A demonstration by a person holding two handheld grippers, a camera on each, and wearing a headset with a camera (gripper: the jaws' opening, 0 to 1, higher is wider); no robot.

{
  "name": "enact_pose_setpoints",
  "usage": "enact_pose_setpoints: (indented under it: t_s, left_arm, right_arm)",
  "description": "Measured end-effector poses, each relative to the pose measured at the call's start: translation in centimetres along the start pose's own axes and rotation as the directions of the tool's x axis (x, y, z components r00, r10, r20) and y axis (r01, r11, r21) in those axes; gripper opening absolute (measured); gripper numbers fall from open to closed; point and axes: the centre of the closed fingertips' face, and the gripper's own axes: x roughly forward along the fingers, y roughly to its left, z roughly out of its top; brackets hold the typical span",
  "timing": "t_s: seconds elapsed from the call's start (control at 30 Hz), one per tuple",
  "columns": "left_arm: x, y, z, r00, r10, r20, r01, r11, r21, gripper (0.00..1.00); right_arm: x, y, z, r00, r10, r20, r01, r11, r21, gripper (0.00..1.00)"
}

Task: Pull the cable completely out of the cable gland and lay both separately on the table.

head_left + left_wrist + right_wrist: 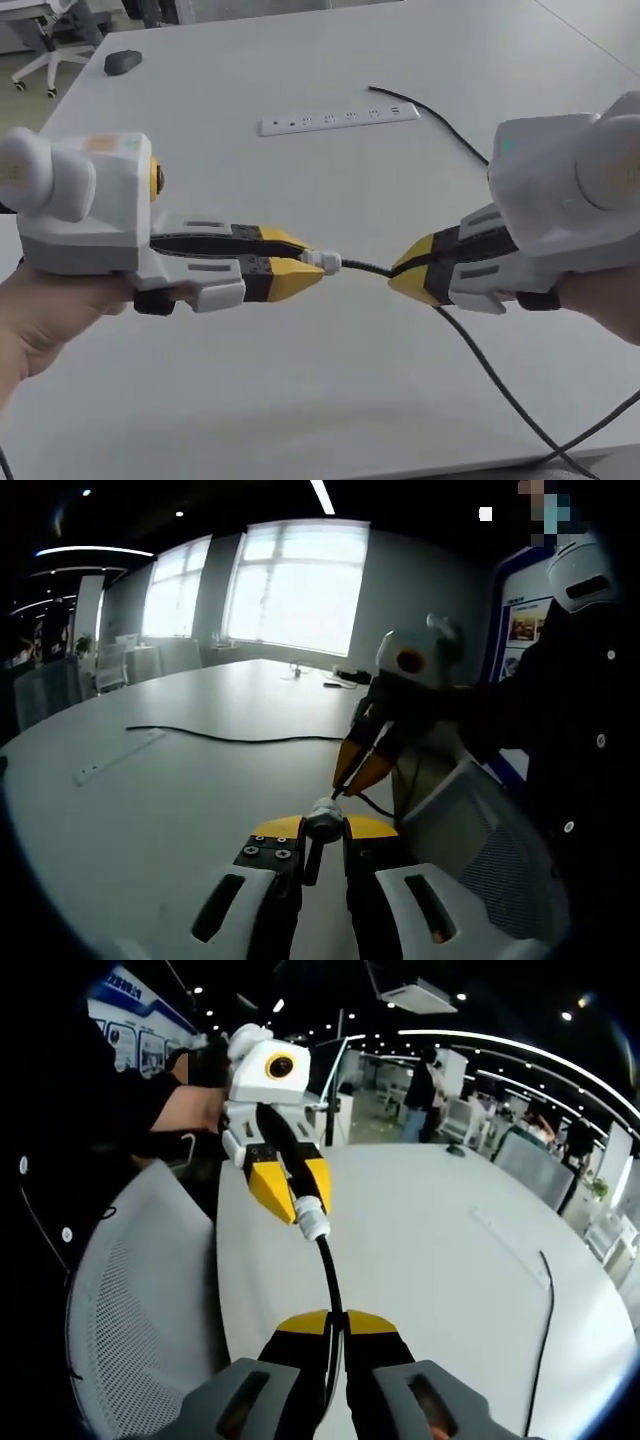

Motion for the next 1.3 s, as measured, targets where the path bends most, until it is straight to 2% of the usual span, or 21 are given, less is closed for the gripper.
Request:
enact_pose_setpoints:
  t_s: [0.2, 0.63, 1.03, 1.13, 1.3]
  left_arm:
    - [-0.4, 0.5, 0.1, 0.9999, 0.012, 0.008, -0.012, 1.000, -0.008, 0.15]
    - [-1.0, 1.3, -0.2, 0.9990, 0.037, 0.024, -0.036, 0.999, -0.022, 0.15]
    - [-1.3, 1.6, -0.2, 0.9983, 0.050, 0.032, -0.049, 0.999, -0.023, 0.15]
    - [-1.5, 1.8, -0.1, 0.9978, 0.056, 0.035, -0.055, 0.998, -0.026, 0.15]
    - [-1.9, 2.1, -0.2, 0.9971, 0.068, 0.032, -0.067, 0.997, -0.028, 0.15]
  right_arm:
    - [-0.8, -0.7, -1.0, 0.9996, -0.025, -0.011, 0.025, 0.999, 0.024, 0.00]
    - [-1.5, -0.9, -1.7, 0.9993, -0.032, -0.017, 0.032, 0.999, 0.038, 0.00]
    - [-1.4, -0.8, -1.5, 0.9995, -0.029, -0.013, 0.029, 0.999, 0.041, 0.00]
    - [-1.5, -1.3, -1.9, 0.9984, -0.050, -0.027, 0.051, 0.998, 0.048, 0.00]
    - [-1.9, -1.7, -2.6, 0.9977, -0.058, -0.036, 0.060, 0.996, 0.060, 0.00]
